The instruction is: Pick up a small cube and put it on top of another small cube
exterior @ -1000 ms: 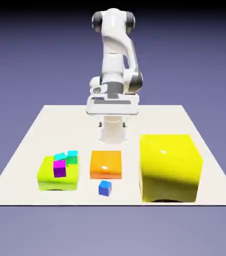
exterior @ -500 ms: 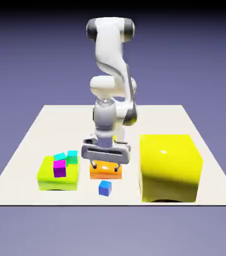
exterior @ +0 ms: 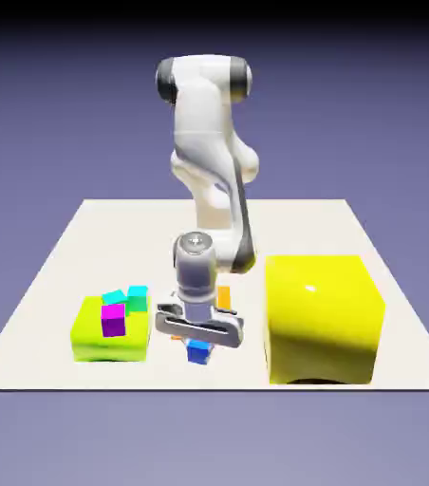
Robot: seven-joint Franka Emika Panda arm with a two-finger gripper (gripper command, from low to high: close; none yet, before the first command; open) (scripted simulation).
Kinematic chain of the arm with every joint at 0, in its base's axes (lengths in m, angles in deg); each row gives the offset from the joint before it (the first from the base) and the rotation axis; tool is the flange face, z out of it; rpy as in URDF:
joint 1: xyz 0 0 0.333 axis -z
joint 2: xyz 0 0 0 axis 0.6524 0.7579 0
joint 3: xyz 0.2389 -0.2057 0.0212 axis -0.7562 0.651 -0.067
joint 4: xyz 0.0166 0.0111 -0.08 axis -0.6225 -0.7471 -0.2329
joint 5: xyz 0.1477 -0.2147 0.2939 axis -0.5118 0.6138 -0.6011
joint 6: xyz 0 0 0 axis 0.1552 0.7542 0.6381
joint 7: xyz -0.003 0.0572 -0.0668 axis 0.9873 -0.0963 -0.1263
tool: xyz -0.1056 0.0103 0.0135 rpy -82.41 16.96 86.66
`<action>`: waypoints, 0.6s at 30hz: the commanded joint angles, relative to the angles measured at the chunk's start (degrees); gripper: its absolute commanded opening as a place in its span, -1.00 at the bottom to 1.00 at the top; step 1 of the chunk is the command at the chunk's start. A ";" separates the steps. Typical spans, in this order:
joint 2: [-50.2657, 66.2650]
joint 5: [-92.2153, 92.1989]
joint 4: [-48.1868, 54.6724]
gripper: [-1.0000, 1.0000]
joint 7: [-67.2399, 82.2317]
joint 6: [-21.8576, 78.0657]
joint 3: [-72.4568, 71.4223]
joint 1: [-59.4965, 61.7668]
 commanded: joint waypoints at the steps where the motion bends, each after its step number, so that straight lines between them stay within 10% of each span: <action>1: -2.08 -0.17 -0.15 -1.00 0.01 1.93 0.99 0.63; 11: -21.80 -1.18 -0.36 -1.00 -0.98 21.21 18.03 8.75; 17: -13.38 -4.06 -3.25 -1.00 1.14 10.11 17.52 9.07; 18: -13.38 -4.06 -3.25 1.00 1.14 10.11 17.52 9.07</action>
